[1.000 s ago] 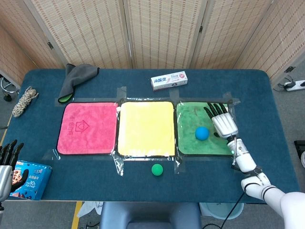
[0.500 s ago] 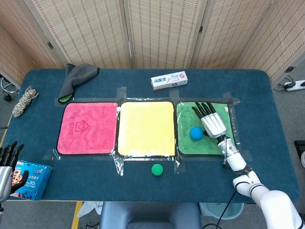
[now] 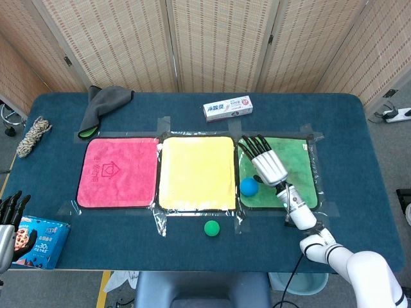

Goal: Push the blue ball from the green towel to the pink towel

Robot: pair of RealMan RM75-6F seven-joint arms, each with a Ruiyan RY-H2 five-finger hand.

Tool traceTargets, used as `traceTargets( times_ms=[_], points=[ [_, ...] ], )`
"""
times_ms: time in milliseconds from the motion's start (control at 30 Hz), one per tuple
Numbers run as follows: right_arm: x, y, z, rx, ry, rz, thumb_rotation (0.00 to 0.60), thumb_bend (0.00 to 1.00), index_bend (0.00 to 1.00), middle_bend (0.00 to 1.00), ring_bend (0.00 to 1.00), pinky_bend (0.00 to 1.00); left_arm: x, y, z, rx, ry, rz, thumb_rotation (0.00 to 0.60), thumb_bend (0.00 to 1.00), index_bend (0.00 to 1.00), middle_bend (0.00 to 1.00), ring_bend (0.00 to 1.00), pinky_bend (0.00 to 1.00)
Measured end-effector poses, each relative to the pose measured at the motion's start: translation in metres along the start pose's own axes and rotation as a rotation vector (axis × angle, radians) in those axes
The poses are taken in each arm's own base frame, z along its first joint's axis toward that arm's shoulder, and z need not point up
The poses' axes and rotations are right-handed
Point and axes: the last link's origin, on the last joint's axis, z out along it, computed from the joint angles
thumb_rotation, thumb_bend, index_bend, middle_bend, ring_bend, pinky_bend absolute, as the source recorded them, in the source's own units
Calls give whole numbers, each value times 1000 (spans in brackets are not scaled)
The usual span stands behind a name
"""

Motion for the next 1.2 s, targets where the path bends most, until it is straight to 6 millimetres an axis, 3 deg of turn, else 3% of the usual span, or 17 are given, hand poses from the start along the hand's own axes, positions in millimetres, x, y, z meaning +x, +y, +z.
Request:
traceTargets(
  times_ms=[167, 367, 533, 867, 1200],
  points=[
    [12, 6, -15, 19, -22, -14, 600, 59, 0, 0, 0, 0, -1, 0, 0, -6, -8, 1, 600, 445, 58, 39, 63, 0],
    [24, 27, -57, 22, -120, -105, 600, 58, 0, 0, 0, 0, -3, 3, 2, -19, -20, 1, 600, 445, 65, 39, 70, 0],
    [17, 37, -77, -2, -198, -151, 600, 58, 0, 0, 0, 0, -4, 6, 3, -27, -26, 0, 600, 445, 66, 39, 70, 0],
    [-9, 22, -53, 7, -194, -125, 600, 59, 0, 0, 0, 0, -3, 7, 0, -26, -24, 0, 600, 445, 67, 39, 70, 0],
    [-29, -17, -17, 60, -135, -60, 600, 58, 0, 0, 0, 0, -2, 3, -3, -16, -21, -4, 600, 445, 68, 39, 70, 0]
  ],
)
